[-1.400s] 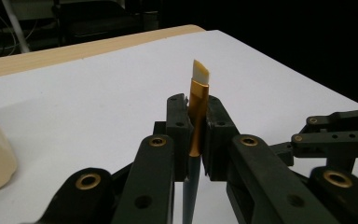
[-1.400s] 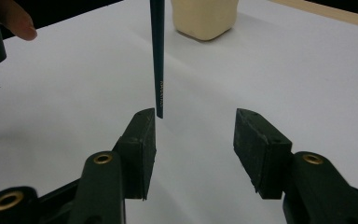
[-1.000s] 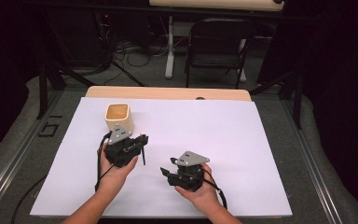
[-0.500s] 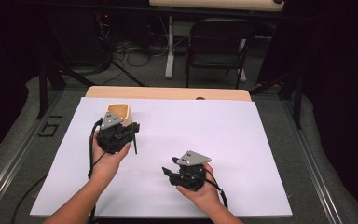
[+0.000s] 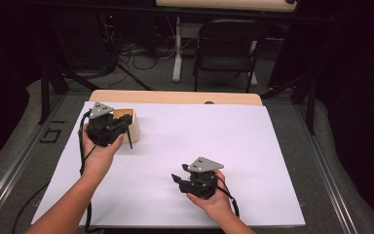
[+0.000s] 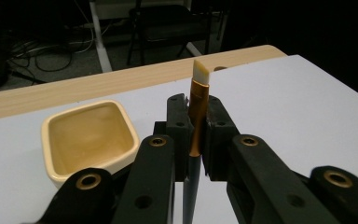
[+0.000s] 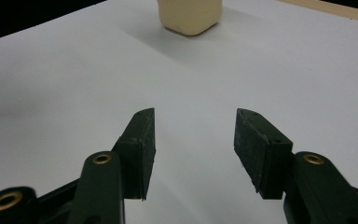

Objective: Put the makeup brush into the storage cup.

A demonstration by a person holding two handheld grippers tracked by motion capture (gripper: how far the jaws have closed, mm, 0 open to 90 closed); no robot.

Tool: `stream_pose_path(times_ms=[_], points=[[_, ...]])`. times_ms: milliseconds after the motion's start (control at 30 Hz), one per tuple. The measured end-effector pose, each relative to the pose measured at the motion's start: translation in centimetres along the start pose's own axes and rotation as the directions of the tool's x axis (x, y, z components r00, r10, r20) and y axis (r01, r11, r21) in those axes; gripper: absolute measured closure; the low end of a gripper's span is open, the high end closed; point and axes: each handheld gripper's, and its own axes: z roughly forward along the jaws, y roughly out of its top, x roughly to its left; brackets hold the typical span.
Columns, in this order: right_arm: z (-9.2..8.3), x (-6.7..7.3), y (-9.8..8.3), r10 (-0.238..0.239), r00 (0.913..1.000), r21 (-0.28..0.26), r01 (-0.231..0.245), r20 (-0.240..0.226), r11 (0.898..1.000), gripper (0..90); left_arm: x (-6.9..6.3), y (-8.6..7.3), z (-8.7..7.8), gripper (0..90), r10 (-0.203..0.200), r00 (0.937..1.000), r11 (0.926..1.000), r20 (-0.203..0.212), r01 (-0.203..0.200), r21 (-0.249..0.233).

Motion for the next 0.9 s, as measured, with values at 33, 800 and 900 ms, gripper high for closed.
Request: stream_pose_path(times_ms=[33,800,900], points=[[0.0,0.0,0.0,0.0,1.0,0.001,0.0,0.002,1.0,48.7,0.3,0.4,-0.1,83.3,-0.003,1.0,1.0,-0.007,0.003,-0.003],[-0.6,-0.5,-0.2,0.012,0.9999,-0.001,-0.012,0.012,1.0,48.7,2.9,4.6,0.1,83.3,-0.039,0.9938,0.999,-0.104,0.036,-0.027],[-0.5,-0.5,-0.2,0.01,0.9999,0.004,-0.01,0.013,1.0,48.7,3.1,5.1,0.1,83.3,-0.034,0.9929,0.9992,-0.114,0.031,-0.025]])
